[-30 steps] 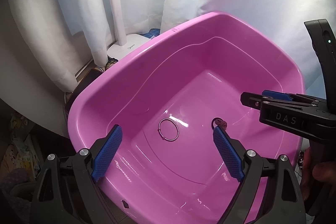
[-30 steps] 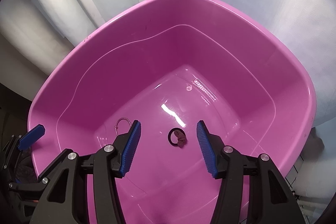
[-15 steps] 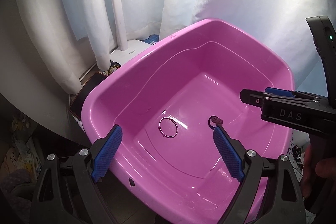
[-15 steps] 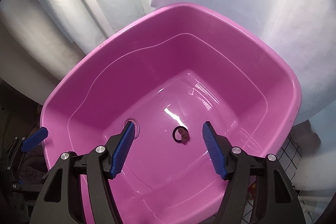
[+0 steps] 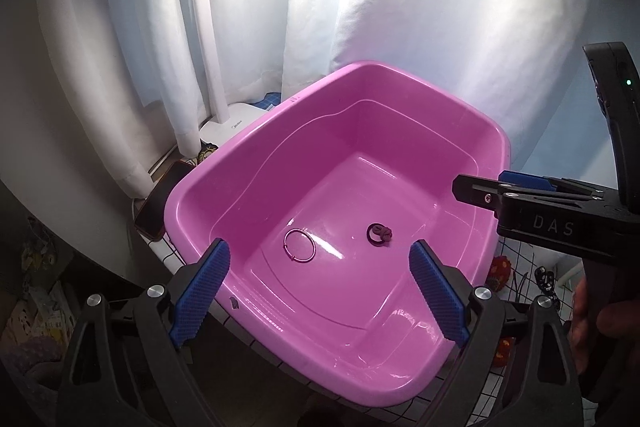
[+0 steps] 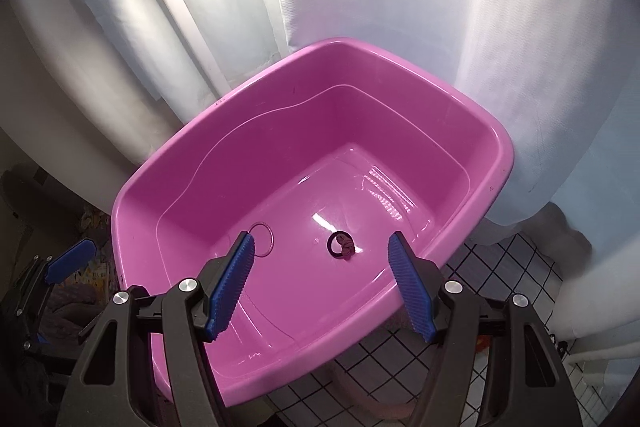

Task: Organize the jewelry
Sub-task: 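Withdraw both open tools from the tub back toward the table, then reach the left tool to the pink headband while the right tool reaches the pearl claw clip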

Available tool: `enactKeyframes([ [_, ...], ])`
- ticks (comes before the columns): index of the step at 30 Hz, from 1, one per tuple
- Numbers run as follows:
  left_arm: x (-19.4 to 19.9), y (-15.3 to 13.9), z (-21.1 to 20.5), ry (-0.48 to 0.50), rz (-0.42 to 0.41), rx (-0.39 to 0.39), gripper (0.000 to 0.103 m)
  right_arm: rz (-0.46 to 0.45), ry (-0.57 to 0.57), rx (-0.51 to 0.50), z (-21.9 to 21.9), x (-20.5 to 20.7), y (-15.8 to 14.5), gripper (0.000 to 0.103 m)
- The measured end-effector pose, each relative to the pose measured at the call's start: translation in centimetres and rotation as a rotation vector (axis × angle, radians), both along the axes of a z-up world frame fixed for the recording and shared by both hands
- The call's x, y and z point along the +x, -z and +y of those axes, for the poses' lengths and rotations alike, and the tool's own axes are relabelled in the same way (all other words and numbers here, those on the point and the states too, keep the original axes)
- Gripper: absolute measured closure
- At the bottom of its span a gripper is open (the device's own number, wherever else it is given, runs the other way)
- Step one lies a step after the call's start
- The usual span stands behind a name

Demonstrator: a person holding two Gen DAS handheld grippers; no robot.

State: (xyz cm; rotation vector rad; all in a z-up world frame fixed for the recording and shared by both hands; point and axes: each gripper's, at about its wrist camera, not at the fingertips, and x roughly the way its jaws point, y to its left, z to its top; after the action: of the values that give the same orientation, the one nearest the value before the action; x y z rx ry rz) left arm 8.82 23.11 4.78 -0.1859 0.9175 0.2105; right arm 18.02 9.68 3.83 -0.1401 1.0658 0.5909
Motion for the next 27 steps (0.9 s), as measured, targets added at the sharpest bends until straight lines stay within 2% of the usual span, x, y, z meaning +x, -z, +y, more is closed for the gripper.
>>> enactKeyframes([
  [10,-1.7,-2.6,-4.8,0.092,-0.072,0.016,0.008,-0.055,0.09,0.044,-6.3,-3.1,-1.8,0.036],
  [16,-2.7,-3.2,-8.1,0.167,-0.103,0.008,0.006,-0.112,0.194,0.045,-12.5,-6.1,-2.1,0.032],
  [22,-3.8,-2.7,-12.0,0.261,-0.106,0.006,0.006,-0.161,0.308,0.032,-19.1,-10.7,-0.9,0.03],
  [27,-4.5,-1.6,-15.6,0.338,-0.097,-0.016,0.006,-0.143,0.418,0.035,-25.3,-14.7,1.4,0.03],
])
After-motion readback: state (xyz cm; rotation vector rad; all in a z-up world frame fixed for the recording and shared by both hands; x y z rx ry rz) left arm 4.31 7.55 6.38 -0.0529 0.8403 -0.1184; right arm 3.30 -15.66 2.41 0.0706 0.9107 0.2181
